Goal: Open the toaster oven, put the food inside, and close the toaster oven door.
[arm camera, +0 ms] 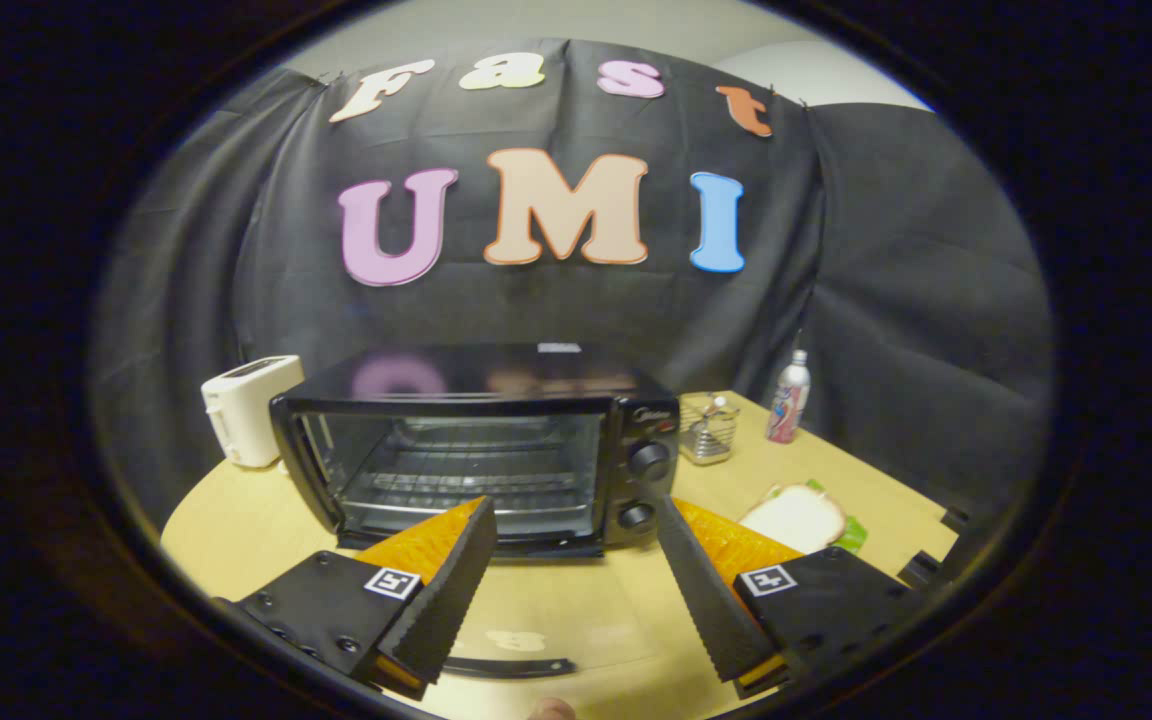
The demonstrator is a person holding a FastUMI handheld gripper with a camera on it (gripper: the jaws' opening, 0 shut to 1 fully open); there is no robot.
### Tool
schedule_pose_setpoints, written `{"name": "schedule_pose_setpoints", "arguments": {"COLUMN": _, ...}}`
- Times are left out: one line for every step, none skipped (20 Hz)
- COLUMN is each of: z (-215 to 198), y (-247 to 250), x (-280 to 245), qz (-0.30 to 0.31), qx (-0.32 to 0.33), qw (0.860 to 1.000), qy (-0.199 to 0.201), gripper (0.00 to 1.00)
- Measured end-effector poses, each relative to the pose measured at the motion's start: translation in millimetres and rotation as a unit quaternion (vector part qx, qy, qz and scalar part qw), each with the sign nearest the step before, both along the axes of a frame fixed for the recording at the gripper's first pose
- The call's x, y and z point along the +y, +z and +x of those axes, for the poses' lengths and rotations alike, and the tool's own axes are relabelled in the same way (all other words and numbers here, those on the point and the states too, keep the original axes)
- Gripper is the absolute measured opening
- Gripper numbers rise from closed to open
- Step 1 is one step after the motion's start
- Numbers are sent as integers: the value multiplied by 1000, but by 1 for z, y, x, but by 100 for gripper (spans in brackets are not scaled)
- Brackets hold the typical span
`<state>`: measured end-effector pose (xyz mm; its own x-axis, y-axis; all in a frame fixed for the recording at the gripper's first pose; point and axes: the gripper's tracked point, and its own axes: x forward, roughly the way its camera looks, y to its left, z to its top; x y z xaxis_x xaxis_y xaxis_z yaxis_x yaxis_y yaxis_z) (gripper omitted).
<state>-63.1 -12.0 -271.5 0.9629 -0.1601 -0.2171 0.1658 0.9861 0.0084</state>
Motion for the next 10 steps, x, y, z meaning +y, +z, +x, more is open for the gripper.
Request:
{"name": "schedule_pose_setpoints", "arguments": {"z": -1, "y": 4, "x": -13, "qz": -6, "qx": -3, "qw": 1000, "qy": -13, "gripper": 100}}
{"name": "schedule_pose_setpoints", "arguments": {"z": -2, "y": 7, "x": -28, "qz": -13, "qx": -5, "qw": 1000, "qy": -28, "gripper": 100}}
{"name": "schedule_pose_setpoints", "arguments": {"z": -3, "y": 9, "x": -43, "qz": -17, "qx": -7, "qw": 999, "qy": -42, "gripper": 100}}
{"name": "schedule_pose_setpoints", "arguments": {"z": -5, "y": 7, "x": -57, "qz": -18, "qx": -6, "qw": 998, "qy": -56, "gripper": 100}}
{"name": "schedule_pose_setpoints", "arguments": {"z": -6, "y": 6, "x": -71, "qz": -19, "qx": -3, "qw": 997, "qy": -70, "gripper": 100}}
{"name": "schedule_pose_setpoints", "arguments": {"z": -8, "y": 3, "x": -88, "qz": -21, "qx": 0, "qw": 996, "qy": -85, "gripper": 100}}
{"name": "schedule_pose_setpoints", "arguments": {"z": -10, "y": 0, "x": -105, "qz": -22, "qx": 6, "qw": 995, "qy": -101, "gripper": 100}}
{"name": "schedule_pose_setpoints", "arguments": {"z": -11, "y": -6, "x": -121, "qz": -20, "qx": 14, "qw": 993, "qy": -117, "gripper": 100}}
{"name": "schedule_pose_setpoints", "arguments": {"z": -13, "y": -11, "x": -136, "qz": -17, "qx": 19, "qw": 991, "qy": -131, "gripper": 100}}
{"name": "schedule_pose_setpoints", "arguments": {"z": -18, "y": -18, "x": -151, "qz": -12, "qx": 24, "qw": 989, "qy": -146, "gripper": 100}}
